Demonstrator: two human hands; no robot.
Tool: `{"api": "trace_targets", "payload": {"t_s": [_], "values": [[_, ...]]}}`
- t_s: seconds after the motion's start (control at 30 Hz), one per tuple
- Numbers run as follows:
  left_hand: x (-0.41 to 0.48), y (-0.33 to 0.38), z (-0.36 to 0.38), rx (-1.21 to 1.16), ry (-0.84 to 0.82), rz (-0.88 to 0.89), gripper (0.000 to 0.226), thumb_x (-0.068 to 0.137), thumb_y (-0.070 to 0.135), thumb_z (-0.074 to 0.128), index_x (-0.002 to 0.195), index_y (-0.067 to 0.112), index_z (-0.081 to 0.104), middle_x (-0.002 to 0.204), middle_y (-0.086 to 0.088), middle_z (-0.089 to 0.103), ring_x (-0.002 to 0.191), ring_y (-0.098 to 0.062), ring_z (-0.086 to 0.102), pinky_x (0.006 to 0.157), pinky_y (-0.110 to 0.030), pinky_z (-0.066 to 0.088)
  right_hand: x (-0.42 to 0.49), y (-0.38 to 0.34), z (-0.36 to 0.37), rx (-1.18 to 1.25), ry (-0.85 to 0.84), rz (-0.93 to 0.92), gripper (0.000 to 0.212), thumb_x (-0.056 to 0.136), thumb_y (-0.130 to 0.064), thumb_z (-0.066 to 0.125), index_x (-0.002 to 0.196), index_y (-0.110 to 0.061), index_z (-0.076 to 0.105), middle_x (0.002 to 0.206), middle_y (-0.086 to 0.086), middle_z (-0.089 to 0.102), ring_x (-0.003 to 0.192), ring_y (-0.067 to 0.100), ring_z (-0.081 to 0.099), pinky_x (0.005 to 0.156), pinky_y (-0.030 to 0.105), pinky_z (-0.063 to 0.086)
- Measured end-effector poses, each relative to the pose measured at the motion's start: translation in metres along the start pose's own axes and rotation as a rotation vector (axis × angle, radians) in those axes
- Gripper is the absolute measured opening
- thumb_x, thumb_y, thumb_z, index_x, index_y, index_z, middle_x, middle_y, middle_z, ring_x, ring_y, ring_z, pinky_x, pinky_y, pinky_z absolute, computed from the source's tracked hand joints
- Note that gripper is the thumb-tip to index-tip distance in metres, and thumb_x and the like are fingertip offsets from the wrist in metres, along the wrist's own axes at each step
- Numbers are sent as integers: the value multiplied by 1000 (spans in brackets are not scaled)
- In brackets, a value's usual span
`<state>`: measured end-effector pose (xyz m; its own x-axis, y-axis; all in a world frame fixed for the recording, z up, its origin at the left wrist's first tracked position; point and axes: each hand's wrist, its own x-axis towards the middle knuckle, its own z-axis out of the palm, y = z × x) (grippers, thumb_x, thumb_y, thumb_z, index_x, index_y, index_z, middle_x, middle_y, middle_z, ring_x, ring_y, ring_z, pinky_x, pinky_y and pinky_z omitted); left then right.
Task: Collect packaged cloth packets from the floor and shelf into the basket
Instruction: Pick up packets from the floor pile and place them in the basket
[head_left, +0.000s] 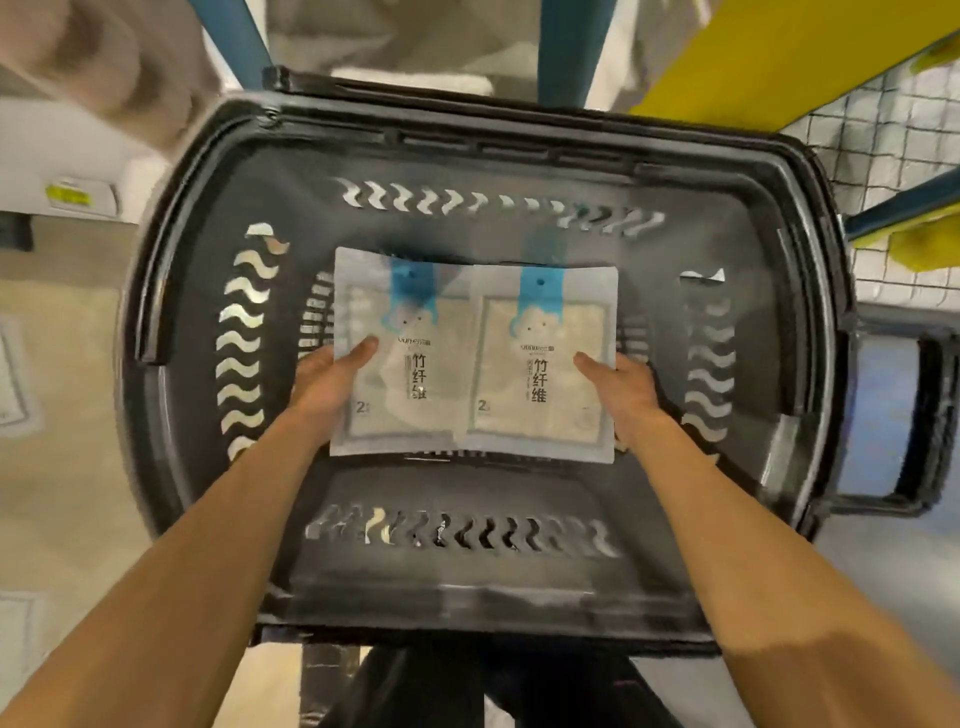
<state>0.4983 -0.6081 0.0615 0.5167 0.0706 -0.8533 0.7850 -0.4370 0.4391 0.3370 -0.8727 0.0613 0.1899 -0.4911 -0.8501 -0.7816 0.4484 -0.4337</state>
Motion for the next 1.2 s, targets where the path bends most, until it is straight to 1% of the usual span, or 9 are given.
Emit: {"api": "trace_targets", "payload": {"t_s": [0.13, 0.23, 0.4, 0.57, 0.7, 0.77, 0.87, 1.03, 1.2], "values": [[21, -12, 7, 68, 43, 35, 55, 79, 56, 77, 119, 21, 63, 113, 5, 66, 102, -15, 62, 87, -26, 46, 23, 16, 6, -82, 74, -40, 28, 88, -20, 76, 113, -12, 68, 111, 7, 71, 95, 23, 69, 84, 36, 57], [36, -22, 5, 75, 62, 32, 44, 89, 40, 75, 126, 18, 66, 115, -3, 69, 101, -22, 65, 73, -25, 48, 31, 21, 10, -162, 145, -64, 35, 86, -22, 77, 117, -8, 67, 112, 6, 70, 95, 23, 66, 82, 31, 52], [44, -20, 8, 149, 69, 2, 54, 83, 48, 78, 128, 22, 63, 118, -7, 69, 103, -29, 66, 75, -34, 53, 43, 27, 11, -282, 227, -68, 43, 87, -31, 75, 122, -9, 63, 118, 9, 67, 105, 28, 64, 86, 33, 50], [45, -14, 11, 309, 90, -27, 70, 83, 60, 71, 137, 17, 55, 132, -10, 61, 120, -32, 57, 104, -47, 47, 42, 33, 15, -273, 200, -42, 44, 91, -29, 70, 127, -8, 58, 122, 11, 65, 111, 31, 63, 90, 39, 52], [26, 1, 11, 399, 139, 0, 62, 91, 47, 69, 138, 11, 50, 128, -8, 60, 115, -28, 58, 89, -35, 45, 14, 22, 12, -418, 190, -53, 45, 94, -23, 64, 131, -3, 47, 126, 15, 62, 114, 36, 60, 88, 38, 49], [6, 10, 6, 473, 135, 59, 60, 95, 40, 66, 141, 8, 47, 135, -15, 58, 123, -34, 56, 99, -39, 47, -6, 10, 9, -538, 171, -82, 47, 95, -20, 63, 134, -2, 44, 130, 16, 59, 117, 36, 58, 90, 39, 49], [-32, 27, -6, 637, 56, 235, 47, 96, 30, 64, 132, 3, 52, 124, -20, 63, 116, -37, 60, 98, -44, 49, -44, -17, 5, -726, 94, -171, 45, 94, -18, 63, 133, -3, 49, 134, 17, 53, 124, 36, 53, 98, 40, 45], [-124, 78, -41, 1045, 57, 454, 48, 97, 37, 55, 138, 12, 47, 131, -18, 55, 123, -42, 50, 100, -54, 44, -139, -93, 14, -1091, -39, -461, 44, 96, -24, 59, 137, -12, 52, 141, 13, 43, 129, 32, 42, 104, 39, 39], [-234, 131, -104, 1119, 80, 531, 44, 97, 37, 50, 136, 17, 50, 133, -12, 55, 125, -36, 48, 101, -50, 39, -246, -178, 22, -1284, -83, -706, 44, 98, -28, 56, 139, -13, 49, 140, 13, 44, 129, 34, 40, 101, 46, 40]]}}
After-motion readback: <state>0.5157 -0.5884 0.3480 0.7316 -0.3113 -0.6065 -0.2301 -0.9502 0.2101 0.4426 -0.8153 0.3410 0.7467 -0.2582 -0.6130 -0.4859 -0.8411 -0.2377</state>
